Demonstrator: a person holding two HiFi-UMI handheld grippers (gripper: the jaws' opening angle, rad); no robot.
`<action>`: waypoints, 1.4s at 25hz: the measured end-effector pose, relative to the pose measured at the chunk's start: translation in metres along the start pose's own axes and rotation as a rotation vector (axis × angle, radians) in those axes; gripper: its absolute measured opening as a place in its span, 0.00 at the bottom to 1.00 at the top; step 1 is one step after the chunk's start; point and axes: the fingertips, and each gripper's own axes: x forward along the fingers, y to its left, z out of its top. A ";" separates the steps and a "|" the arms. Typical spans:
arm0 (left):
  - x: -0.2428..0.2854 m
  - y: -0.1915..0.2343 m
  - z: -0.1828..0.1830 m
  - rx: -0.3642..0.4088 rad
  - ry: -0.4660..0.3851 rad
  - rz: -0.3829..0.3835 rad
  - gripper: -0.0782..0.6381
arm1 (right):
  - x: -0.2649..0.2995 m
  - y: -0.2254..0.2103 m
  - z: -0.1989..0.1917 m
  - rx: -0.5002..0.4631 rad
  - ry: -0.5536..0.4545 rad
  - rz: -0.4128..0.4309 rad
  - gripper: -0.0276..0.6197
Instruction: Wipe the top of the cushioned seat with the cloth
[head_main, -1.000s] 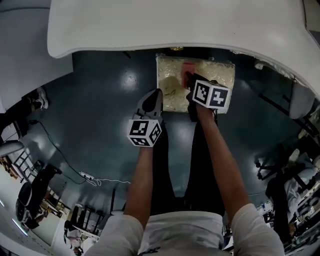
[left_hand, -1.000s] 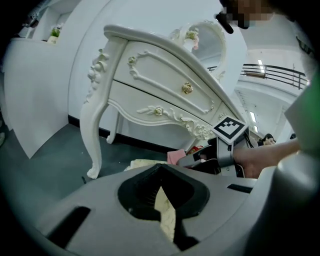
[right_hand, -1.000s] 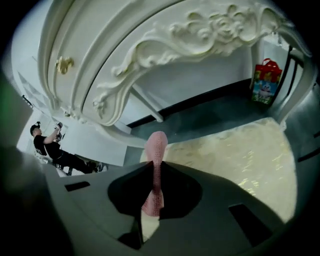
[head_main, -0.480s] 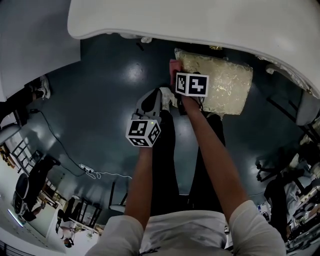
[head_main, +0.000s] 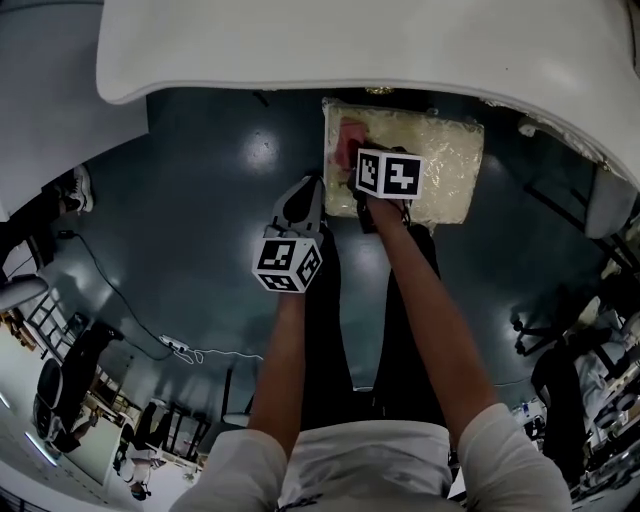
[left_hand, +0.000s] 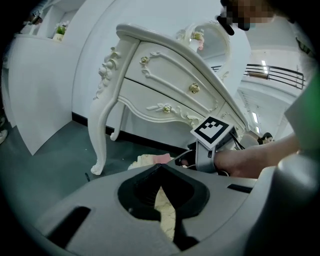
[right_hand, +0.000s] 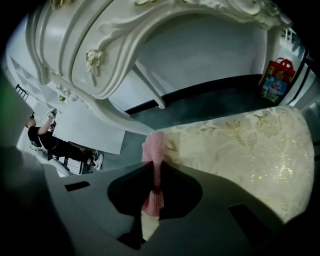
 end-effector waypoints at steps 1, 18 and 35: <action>0.004 -0.008 -0.001 0.006 0.003 -0.008 0.13 | -0.005 -0.009 0.001 0.010 -0.007 -0.004 0.08; 0.071 -0.125 -0.024 0.049 0.035 -0.129 0.13 | -0.103 -0.187 0.006 0.128 -0.097 -0.166 0.08; 0.071 -0.147 -0.034 0.050 0.037 -0.161 0.13 | -0.145 -0.276 0.000 0.176 -0.137 -0.344 0.08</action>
